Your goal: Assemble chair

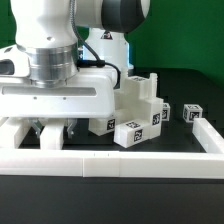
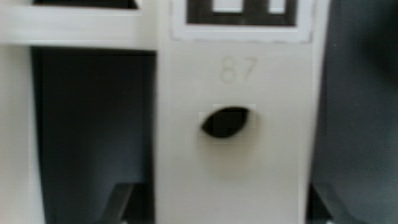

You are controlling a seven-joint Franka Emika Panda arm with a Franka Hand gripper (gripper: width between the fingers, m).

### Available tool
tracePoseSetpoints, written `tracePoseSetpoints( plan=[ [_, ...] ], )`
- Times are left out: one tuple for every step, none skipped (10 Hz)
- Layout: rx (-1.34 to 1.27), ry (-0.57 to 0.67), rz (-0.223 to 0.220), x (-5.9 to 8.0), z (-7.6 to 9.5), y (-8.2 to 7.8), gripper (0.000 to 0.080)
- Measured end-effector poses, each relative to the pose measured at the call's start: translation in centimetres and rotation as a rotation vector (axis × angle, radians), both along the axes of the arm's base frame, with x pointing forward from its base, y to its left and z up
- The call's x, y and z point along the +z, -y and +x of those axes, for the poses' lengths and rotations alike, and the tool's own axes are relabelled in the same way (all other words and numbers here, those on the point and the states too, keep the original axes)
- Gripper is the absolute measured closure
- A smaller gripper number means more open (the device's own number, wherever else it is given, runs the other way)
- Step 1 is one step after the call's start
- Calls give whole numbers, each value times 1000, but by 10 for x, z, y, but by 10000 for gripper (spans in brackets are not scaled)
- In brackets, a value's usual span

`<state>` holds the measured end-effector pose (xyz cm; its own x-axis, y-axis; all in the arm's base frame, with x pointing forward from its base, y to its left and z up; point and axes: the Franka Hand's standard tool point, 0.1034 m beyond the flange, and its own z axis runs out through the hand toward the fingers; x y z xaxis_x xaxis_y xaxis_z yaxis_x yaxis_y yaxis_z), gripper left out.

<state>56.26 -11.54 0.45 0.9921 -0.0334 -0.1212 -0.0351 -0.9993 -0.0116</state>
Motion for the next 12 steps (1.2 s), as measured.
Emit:
tracePoseSetpoints(
  plan=[
    [0,0,0,0,0,0,515],
    [1,0,0,0,0,0,515],
    [0,-2,2,1,0,-1,515],
    [4,0,6,8,3,-6,515],
    [10,2,13,18,6,-10,515],
    [21,0,25,34,8,-12,515],
    [48,1,29,53,11,-10,515],
    [57,4,37,71,15,-7,515],
    [50,-5,50,82,16,-7,515],
    [38,-11,63,96,17,-9,515],
    [28,1,69,113,23,-15,515],
    [7,26,77,110,27,-17,515]
  ],
)
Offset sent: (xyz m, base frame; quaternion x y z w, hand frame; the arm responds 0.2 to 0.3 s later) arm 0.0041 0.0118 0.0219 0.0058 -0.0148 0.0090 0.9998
